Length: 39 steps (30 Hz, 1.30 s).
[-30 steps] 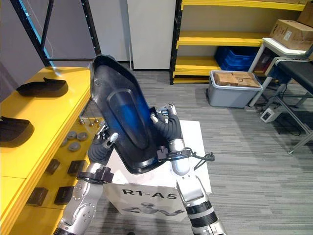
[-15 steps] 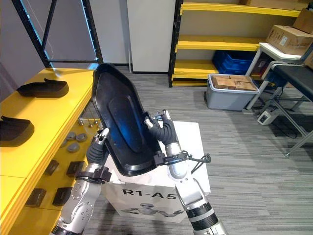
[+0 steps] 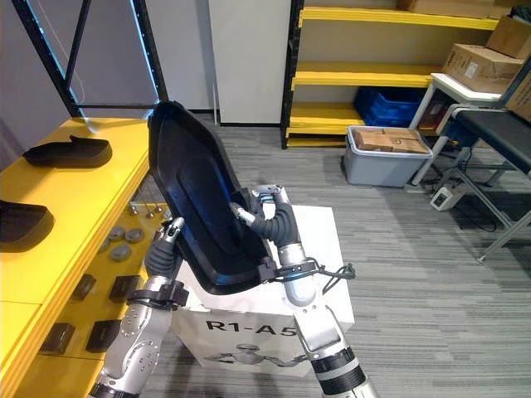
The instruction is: Walk over and take plastic housings, then place them on the shelf
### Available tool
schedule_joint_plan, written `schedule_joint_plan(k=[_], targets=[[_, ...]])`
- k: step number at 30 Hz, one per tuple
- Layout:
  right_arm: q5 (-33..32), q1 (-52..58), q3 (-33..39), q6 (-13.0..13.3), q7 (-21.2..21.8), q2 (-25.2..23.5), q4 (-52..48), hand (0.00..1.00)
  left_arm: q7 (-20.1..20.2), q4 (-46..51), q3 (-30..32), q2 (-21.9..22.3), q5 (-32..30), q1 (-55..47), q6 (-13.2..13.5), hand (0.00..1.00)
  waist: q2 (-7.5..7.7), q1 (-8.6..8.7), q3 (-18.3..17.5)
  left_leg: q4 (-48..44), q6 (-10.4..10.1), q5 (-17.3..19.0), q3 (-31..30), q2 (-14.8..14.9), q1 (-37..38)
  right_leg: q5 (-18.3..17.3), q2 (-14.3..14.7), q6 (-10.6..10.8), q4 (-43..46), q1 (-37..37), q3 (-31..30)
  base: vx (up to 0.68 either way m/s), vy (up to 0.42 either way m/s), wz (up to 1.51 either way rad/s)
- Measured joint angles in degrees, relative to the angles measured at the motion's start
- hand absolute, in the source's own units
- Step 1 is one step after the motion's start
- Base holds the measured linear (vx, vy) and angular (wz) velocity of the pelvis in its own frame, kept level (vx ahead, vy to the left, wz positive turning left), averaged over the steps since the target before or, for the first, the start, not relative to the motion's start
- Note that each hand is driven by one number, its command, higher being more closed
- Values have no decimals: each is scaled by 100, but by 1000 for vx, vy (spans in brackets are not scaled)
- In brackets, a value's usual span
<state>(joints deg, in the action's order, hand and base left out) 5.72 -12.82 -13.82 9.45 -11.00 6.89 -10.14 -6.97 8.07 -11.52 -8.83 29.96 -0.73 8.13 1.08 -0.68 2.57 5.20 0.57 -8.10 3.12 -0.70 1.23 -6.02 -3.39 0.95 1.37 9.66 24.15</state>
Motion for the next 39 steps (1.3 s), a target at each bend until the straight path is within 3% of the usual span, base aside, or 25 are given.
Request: schedule_joint_plan(k=[6,13,17,20,27,31,33,39], targets=[[-522,224,1508,51,-73,-35,-509,0,14,170,623,133,-326,-407,10,100,8,18,5,-1,-5,5,22,4,-5,1,3,1,-22,-6,-10,0,0,0],[-1138,654,2741,235,-78,31,-906,0,4,252,1143,170,-968,-752,6,100,14,130,8,-6,-14,47,76,24,-14,12,25,8,-84,-16,-79,7,-7,-5],[-1214,1412,3527,264,44,366,-841,0,10,581,1656,174,-1488,-944,10,100,15,199,9,-19,-12,65,102,24,-78,16,26,10,-88,-67,-111,13,-6,-3],[-1189,2164,3849,242,311,494,-98,0,17,854,1982,185,-1882,-1197,17,100,17,311,7,-19,-11,66,118,24,-112,16,25,10,-87,-83,-127,26,-12,-3],[-741,3069,3932,-134,800,225,2395,0,139,1196,2124,572,-2172,-1800,41,100,-1,386,-3,-1,-13,117,159,46,-122,14,29,14,-70,-151,-165,-14,0,-4],[-795,3082,3967,-202,935,-37,3828,0,156,1375,2076,657,-2327,-2019,46,100,-4,396,-5,0,-8,124,192,54,-97,10,26,14,-34,-148,-207,-3,-2,-5],[-1117,3122,3926,-259,1074,-256,4472,0,176,1393,1908,682,-2345,-2073,47,100,-15,327,-2,0,-2,138,300,72,-30,3,20,16,23,-126,-318,-2,2,-21],[-1321,3316,3289,-366,1338,-506,4943,0,256,1561,1342,817,-2466,-2259,47,100,-26,315,0,7,21,249,352,60,147,-107,-50,53,256,-48,-350,-49,11,-5]])
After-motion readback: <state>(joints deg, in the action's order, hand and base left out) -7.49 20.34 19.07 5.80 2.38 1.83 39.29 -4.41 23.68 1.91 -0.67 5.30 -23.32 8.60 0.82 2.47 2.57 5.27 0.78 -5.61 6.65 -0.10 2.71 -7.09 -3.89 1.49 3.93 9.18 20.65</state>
